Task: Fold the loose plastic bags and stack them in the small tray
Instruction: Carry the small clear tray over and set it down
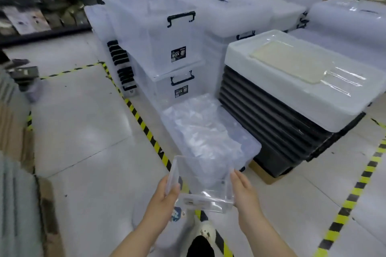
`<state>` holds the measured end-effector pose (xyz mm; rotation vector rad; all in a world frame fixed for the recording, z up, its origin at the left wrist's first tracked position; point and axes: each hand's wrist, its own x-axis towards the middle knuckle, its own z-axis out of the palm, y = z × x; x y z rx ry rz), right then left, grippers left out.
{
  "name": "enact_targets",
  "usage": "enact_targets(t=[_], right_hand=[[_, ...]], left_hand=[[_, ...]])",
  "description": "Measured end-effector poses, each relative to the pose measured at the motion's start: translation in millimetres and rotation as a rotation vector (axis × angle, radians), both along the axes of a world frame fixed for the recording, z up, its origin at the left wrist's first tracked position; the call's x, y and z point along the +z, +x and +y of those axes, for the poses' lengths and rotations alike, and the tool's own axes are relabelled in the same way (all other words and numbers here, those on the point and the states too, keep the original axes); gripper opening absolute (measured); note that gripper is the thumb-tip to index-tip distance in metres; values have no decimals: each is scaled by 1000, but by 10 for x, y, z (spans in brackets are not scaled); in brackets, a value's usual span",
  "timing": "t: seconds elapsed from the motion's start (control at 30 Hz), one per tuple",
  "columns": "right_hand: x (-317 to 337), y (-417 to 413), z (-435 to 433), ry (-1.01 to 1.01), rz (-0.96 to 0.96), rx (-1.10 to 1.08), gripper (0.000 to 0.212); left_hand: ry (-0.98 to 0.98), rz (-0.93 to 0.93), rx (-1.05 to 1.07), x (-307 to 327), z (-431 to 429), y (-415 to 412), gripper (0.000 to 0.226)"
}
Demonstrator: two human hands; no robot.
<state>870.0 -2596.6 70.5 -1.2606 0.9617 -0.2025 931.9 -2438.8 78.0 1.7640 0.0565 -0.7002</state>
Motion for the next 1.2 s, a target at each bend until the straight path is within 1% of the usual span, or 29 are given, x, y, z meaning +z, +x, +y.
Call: enact_targets(t=[0.13,0.27,0.43,0.67,0.77,0.9,1.0,1.07,1.13,1.2], right_hand=[[6,735,-646,65,5,-6,44],[52,1252,-1147,109,-27,-22,40],[-88,1554,-1592,131,3,-98,33],[-336,1865,-2065,158,60,-302,5],[-459,2057,-2180,155,69,-396,4],[-633,2329,-2185,92,126,-568,15],[-826,2626,-2162,60,214,-716,23],[-1004,2787,-2193,48,272,-777,18],[-1250,2900,-2299,-11,318,-810,13],[-1544,2966,-2452,-54,328,-833,10]], left_hand=[[78,25,-29,-4,-631,800,50],[73,21,-64,27,-1138,1401,51],[57,36,-150,-40,-1653,1903,47],[82,81,-361,-310,-2364,2514,48],[103,97,-469,-532,-2606,2843,50],[124,136,-703,-756,-2911,3288,52],[133,138,-887,-937,-3174,3680,49],[140,122,-971,-1066,-3318,3853,48],[123,90,-1041,-1301,-3463,3967,47],[114,86,-1064,-1619,-3639,4028,48]])
